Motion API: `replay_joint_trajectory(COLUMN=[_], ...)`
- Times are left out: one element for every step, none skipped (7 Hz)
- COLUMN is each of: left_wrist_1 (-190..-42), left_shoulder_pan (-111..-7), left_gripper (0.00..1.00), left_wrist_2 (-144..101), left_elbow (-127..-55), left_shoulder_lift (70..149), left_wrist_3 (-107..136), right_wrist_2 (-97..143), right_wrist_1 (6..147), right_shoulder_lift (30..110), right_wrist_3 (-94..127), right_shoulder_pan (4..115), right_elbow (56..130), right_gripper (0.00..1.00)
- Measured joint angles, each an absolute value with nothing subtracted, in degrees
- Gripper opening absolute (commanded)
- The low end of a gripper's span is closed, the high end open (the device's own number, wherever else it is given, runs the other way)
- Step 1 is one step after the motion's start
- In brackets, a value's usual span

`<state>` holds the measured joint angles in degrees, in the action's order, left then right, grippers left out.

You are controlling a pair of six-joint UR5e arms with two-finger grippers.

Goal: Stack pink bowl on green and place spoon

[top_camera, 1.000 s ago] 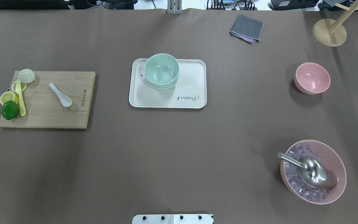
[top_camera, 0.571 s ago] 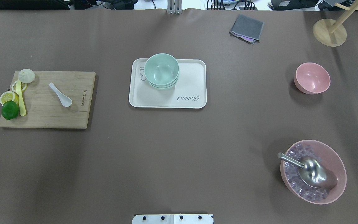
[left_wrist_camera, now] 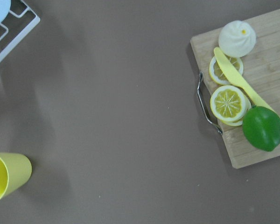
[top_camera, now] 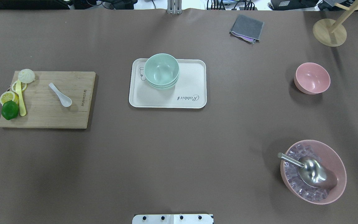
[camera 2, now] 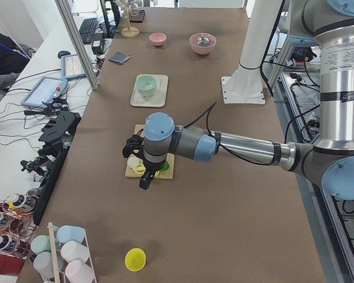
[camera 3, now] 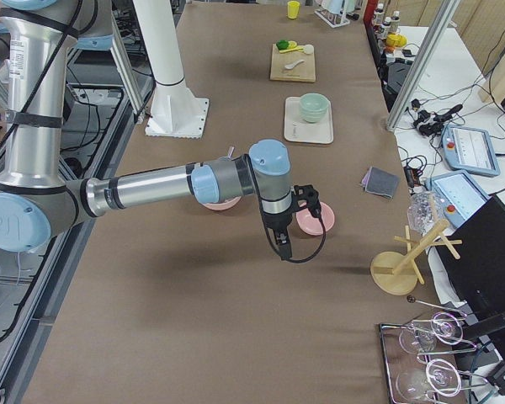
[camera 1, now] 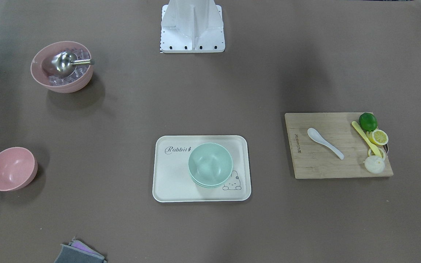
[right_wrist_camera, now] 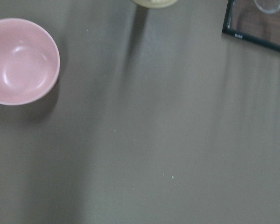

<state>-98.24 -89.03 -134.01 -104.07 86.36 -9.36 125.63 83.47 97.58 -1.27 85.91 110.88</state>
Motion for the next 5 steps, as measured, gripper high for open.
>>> replay_joint_trajectory(left_wrist_1=[-100.32, -101.84, -102.51, -103.34, -104.86], left_shoulder_pan=[-89.03, -89.03, -89.03, -89.03, -89.02], left_gripper=[0.98, 0.98, 0.98, 0.98, 0.98], left_wrist_2=[-133.99, -134.09, -134.18, -134.25, -134.28], left_elbow=[-102.61, -100.62, -99.51, -99.17, -99.03], left_shoulder_lift=[89.59, 92.07, 93.31, 93.72, 93.63], left_wrist_3=[-9.26, -9.21, -9.26, -9.30, -9.27], right_wrist_2=[126.47, 127.92, 129.14, 130.27, 130.92], right_wrist_1=[78.31, 75.42, 71.60, 64.56, 57.84], right_shoulder_lift=[96.43, 95.85, 95.54, 94.47, 92.27], right_wrist_3=[-1.11, -1.17, -1.36, -0.81, 2.66], right_shoulder_pan=[85.91, 85.90, 85.85, 84.75, 82.29], right_elbow=[109.75, 107.28, 102.99, 96.53, 90.37], right_gripper=[1.00, 1.00, 1.00, 1.00, 1.00])
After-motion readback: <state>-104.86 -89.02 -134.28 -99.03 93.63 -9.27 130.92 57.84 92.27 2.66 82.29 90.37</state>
